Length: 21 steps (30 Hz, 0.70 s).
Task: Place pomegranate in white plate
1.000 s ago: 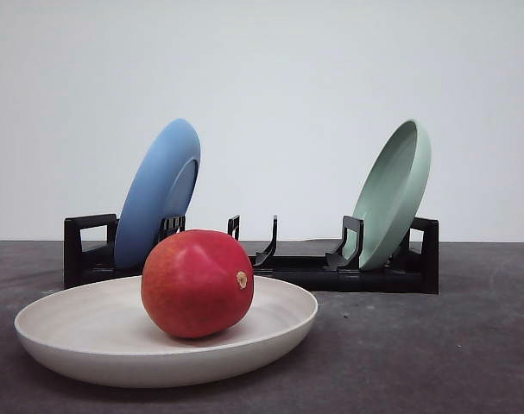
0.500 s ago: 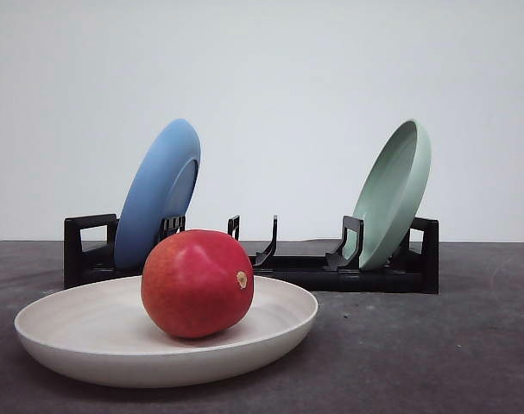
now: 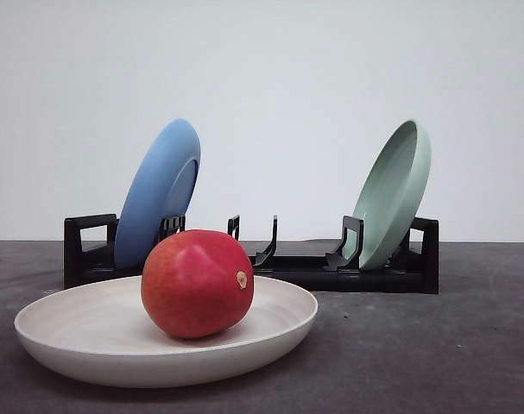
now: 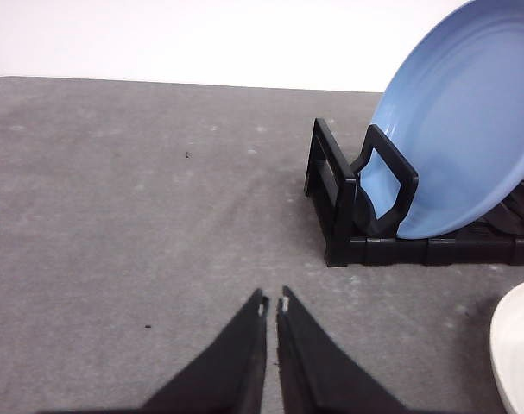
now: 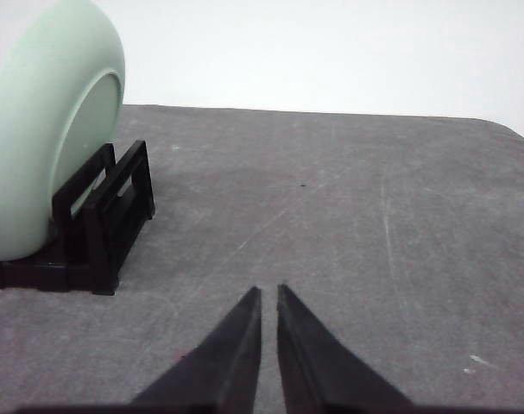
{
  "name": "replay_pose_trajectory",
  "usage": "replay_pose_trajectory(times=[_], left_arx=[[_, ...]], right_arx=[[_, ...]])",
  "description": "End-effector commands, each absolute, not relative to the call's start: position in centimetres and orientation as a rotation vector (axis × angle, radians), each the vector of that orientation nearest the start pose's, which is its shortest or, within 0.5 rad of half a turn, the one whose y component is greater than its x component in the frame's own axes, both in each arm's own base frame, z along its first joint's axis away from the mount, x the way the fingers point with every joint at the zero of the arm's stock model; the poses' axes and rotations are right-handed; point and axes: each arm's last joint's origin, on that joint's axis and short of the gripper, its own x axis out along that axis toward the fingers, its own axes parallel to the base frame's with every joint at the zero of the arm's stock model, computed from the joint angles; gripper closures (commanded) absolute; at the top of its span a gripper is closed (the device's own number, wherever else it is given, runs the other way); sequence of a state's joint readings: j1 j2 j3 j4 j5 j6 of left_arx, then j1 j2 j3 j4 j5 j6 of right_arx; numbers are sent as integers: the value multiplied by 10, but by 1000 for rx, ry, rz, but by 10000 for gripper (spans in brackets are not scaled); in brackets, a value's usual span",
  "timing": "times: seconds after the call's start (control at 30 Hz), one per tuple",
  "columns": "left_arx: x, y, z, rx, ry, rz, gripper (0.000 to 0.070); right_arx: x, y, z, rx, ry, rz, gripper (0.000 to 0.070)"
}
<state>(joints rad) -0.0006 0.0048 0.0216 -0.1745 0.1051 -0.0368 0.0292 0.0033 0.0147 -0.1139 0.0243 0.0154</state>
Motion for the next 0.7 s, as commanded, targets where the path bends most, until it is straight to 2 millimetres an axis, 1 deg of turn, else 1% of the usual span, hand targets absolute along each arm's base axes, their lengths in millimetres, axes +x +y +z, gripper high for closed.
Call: replay_pose_trajectory(times=[0.0, 0.67], left_arx=[[96, -3, 152, -30, 152, -103, 700], [96, -3, 152, -30, 152, -103, 700]], right_arx=[[97, 2, 157, 24, 93, 1, 670], [97, 2, 157, 24, 93, 1, 670]])
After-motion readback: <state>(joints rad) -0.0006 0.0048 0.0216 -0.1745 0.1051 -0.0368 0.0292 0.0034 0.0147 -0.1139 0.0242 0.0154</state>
